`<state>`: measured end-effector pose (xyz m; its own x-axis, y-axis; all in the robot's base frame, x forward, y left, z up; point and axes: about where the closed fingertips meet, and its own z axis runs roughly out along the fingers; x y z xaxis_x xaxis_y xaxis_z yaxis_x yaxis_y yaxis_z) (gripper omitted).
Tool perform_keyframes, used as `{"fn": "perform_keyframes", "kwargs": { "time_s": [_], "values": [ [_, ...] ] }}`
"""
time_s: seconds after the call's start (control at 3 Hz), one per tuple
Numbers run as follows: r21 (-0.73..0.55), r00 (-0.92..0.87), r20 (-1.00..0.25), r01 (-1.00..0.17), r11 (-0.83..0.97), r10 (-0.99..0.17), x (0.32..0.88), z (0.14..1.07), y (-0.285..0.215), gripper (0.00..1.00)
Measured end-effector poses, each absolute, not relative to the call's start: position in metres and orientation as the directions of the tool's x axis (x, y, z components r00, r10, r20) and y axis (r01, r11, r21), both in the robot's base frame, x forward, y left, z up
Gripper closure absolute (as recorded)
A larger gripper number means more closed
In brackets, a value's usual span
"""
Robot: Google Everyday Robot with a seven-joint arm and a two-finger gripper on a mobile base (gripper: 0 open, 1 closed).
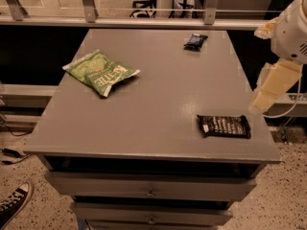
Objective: Move rxbar blueberry near green jalapeno chip bag
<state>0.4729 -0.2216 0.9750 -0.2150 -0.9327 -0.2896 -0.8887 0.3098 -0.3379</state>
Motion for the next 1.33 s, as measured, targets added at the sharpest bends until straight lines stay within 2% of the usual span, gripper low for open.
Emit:
{"fn": "perform_keyframes", "kwargs": {
  "time_s": [0.33, 1.0, 1.33],
  "values": [
    [-0.405, -0.189, -0.458, -0.826, 0.393, -0.869, 0.557, 0.960, -0.222, 0.00],
    [-0.357, -0.160, -0.681, -0.779, 0.516, -0.714, 0.671, 0.930, -0.193, 0.00],
    [-0.357, -0.160, -0.681, -0.779, 0.516, -0.714, 0.671, 0.930, -0.193, 0.00]
  ]
}}
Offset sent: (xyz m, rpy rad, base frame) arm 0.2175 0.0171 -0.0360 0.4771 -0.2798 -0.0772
